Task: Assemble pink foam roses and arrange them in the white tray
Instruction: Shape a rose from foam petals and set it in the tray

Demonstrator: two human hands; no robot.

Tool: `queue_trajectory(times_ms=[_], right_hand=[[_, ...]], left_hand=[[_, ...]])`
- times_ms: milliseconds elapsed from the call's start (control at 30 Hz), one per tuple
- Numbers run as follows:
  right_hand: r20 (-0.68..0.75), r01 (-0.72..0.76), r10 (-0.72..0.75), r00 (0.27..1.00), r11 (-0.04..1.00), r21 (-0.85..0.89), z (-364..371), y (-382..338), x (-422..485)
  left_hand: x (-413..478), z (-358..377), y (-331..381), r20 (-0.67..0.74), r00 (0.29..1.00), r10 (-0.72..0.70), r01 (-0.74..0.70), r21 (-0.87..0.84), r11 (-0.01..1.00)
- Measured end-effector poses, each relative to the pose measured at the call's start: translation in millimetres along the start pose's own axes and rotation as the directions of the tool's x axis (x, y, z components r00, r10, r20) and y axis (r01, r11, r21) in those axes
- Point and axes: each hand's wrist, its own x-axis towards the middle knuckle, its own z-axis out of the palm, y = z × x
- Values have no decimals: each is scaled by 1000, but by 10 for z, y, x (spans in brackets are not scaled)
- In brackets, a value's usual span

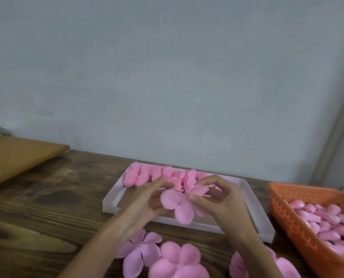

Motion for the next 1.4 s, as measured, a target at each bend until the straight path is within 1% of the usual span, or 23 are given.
queue_trajectory(times_ms=[67, 133, 233, 367, 500, 567, 667, 700, 800, 967, 1067, 1233, 1333, 1400], right_hand=[[-3, 9, -9, 1000, 1000, -3, 2, -4, -4], [2, 12, -12, 1000, 1000, -12, 11, -16, -6], [25, 17, -16, 1000, 998, -57, 22, -25, -4], [50, 19, -15, 999, 995, -96, 28, -5, -1], [32, 25, -21, 999, 991, -130, 49, 3, -2], [20, 14, -11, 1000, 988, -154, 58, 7, -6], [13, 5, -2, 1000, 979, -202, 80, 19, -7], [16, 5, -2, 1000, 976, -216, 93, 27, -8], [23, 9, -3, 1000, 963, -270, 131, 55, -13], [-23, -4, -4, 1000, 946, -326, 172, 88, -25], [-28, 13, -23, 999, 952, -306, 179, 74, -18], [5, 23, -23, 1000, 967, -254, 182, 105, -14], [-10, 28, -32, 999, 969, -245, 181, 130, -15], [-26, 27, -34, 999, 977, -210, 162, 124, -10]], left_hand=[[-9, -6, -2, 20, 999, -28, 27, 38, 999], [-34, -6, -12, 63, 998, -28, 23, 69, 997], [-34, -18, -44, 38, 999, -12, 7, 128, 992], [8, -12, -50, -25, 998, 53, -51, 86, 995], [-2, -16, -16, -10, 995, 99, -99, 51, 994], [-18, 12, -6, -14, 989, 149, -147, 89, 985], [-45, 59, -28, -50, 961, 274, -255, 232, 939], [-49, 72, -45, -44, 949, 313, -292, 255, 922], [-84, 146, -95, -28, 921, 390, -372, 239, 897], [-88, 226, -136, -107, 887, 450, -414, 247, 876], [-105, 244, -124, -80, 866, 493, -463, 242, 853], [-97, 218, -133, -7, 865, 502, -484, 253, 838], [-106, 188, -130, -23, 876, 481, -457, 281, 844], [-110, 168, -111, -43, 879, 475, -448, 264, 854]])
